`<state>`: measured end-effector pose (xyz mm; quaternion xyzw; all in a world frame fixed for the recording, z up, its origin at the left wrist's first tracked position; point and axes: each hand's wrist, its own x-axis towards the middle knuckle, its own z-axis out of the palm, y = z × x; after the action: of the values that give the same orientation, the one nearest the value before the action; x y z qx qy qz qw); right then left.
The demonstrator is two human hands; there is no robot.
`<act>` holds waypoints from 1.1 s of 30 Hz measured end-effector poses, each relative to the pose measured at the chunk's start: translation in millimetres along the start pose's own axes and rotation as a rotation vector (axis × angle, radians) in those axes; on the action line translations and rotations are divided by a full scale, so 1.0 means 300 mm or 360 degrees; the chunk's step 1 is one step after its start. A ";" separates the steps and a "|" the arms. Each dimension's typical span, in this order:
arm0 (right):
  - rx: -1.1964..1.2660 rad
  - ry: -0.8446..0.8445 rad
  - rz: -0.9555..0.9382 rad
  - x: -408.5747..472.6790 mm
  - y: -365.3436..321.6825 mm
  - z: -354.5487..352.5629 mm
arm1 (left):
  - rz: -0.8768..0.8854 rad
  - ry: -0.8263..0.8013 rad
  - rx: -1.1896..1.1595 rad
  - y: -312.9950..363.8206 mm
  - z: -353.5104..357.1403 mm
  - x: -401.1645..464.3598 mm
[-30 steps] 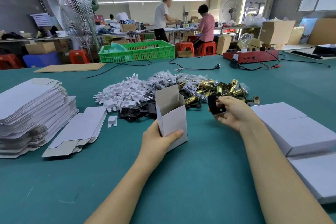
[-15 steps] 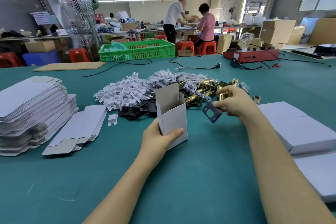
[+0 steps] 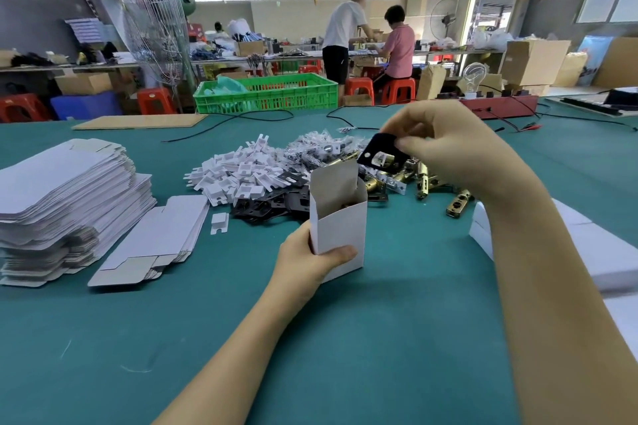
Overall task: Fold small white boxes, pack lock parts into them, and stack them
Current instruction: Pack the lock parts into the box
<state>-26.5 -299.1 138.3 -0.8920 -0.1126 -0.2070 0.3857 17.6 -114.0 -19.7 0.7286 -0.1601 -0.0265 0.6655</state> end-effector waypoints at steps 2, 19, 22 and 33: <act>0.0015 -0.0073 -0.0192 -0.010 -0.054 0.000 | -0.0013 -0.0036 0.0002 0.000 0.003 -0.001; -0.0543 -0.0493 -0.0180 0.000 -0.118 0.105 | 0.0000 -0.0076 -0.0031 0.010 0.009 -0.006; -0.0553 -0.0539 -0.0160 0.003 -0.115 0.114 | -0.0001 -0.0079 -0.0041 0.011 0.008 -0.006; -0.0699 -0.0590 -0.0156 0.011 -0.114 0.145 | 0.0014 -0.0098 -0.0117 0.016 0.006 -0.011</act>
<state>-23.7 -243.9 135.0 -0.9702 -0.1767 -0.0783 0.1459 13.1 -115.1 -15.7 0.7016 -0.1828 -0.0519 0.6867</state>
